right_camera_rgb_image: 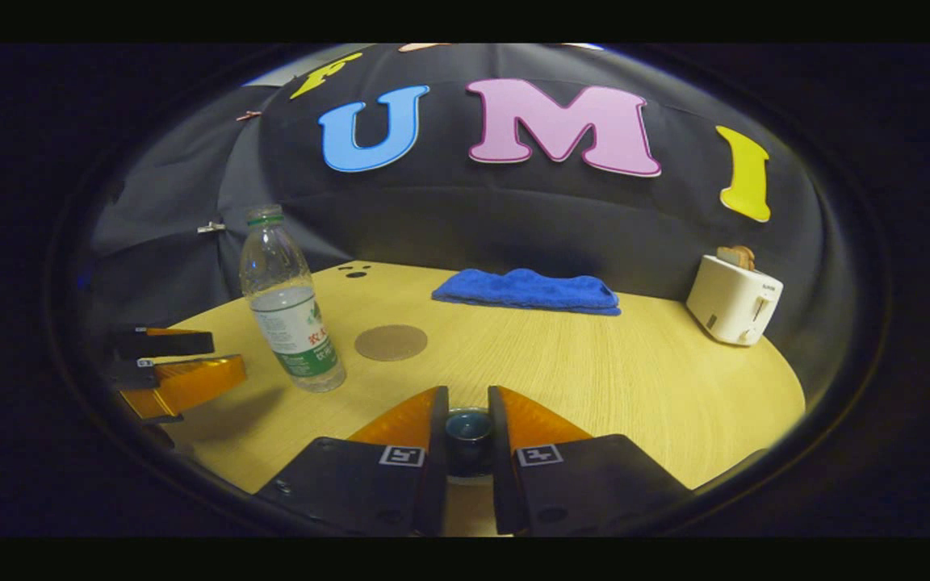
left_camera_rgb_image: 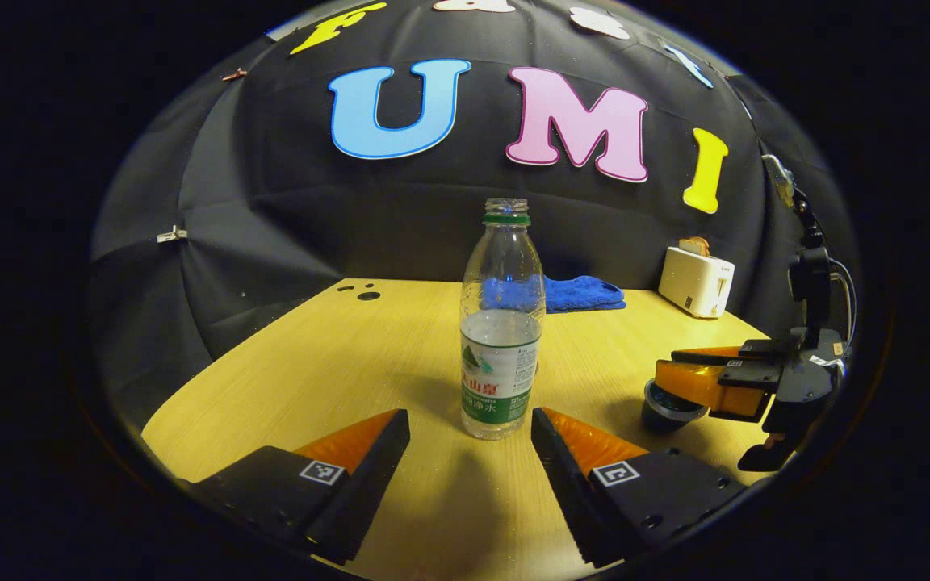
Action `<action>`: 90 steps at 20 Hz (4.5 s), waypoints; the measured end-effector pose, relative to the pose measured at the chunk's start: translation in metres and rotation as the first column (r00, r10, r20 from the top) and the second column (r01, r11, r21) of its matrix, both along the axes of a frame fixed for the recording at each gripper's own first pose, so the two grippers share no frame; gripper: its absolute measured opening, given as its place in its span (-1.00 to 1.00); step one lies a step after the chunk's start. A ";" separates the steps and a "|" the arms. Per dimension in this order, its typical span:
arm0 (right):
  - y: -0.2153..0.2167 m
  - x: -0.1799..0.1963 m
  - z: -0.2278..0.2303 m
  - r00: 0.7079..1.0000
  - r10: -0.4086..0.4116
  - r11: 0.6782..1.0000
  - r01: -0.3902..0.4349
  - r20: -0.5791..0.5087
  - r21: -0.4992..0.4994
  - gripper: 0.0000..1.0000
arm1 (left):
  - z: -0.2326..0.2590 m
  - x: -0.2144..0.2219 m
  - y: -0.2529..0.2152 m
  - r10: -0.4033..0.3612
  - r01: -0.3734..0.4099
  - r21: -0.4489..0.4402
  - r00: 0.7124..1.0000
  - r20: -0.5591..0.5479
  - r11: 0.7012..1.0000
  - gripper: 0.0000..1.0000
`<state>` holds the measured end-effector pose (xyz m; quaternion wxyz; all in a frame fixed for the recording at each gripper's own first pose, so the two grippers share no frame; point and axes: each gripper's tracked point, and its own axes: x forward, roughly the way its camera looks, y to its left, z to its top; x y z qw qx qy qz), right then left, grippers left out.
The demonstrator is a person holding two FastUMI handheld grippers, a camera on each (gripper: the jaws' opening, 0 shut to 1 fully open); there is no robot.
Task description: Open the teacup lid with one hand, grasp the water bottle and pour water into the teacup with the other hand; after pouring, place the water bottle on the coaster and then close the teacup lid.
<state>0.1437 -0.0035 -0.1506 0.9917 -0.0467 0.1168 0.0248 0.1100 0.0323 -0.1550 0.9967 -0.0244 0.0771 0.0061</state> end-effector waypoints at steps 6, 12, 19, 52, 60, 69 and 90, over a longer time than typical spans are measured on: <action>-0.011 -0.004 0.040 0.999 -0.010 0.999 0.009 0.044 0.036 -0.47 | 0.006 0.039 -0.009 -0.043 0.043 0.003 0.999 0.031 0.999 0.92; -0.051 -0.027 0.042 0.996 -0.071 0.997 0.071 0.052 0.013 -0.47 | 0.007 0.074 -0.023 -0.095 0.094 0.034 0.994 0.052 0.995 0.92; -0.074 -0.056 0.009 0.991 -0.131 0.991 0.131 -0.016 0.032 -0.57 | 0.007 0.101 -0.026 -0.113 0.108 0.073 0.992 0.061 0.991 0.97; -0.144 -0.110 -0.006 0.980 -0.201 0.977 0.200 -0.004 0.078 -0.57 | -0.022 0.106 -0.064 -0.207 0.401 0.915 0.900 -0.382 0.052 0.51; -0.154 -0.119 -0.014 0.975 -0.224 0.969 0.224 -0.012 0.105 -0.48 | -0.024 0.113 -0.064 -0.174 0.408 0.899 0.885 -0.432 -0.161 0.51; -0.144 -0.125 -0.020 0.979 -0.203 0.973 0.205 -0.029 0.105 -0.47 | -0.013 0.119 -0.065 -0.151 0.360 0.873 0.893 -0.425 -0.330 0.51; -0.139 -0.132 -0.015 0.974 -0.224 0.961 0.224 -0.017 0.164 -0.47 | 0.030 0.118 -0.067 -0.137 0.273 0.789 0.903 -0.408 -0.550 0.51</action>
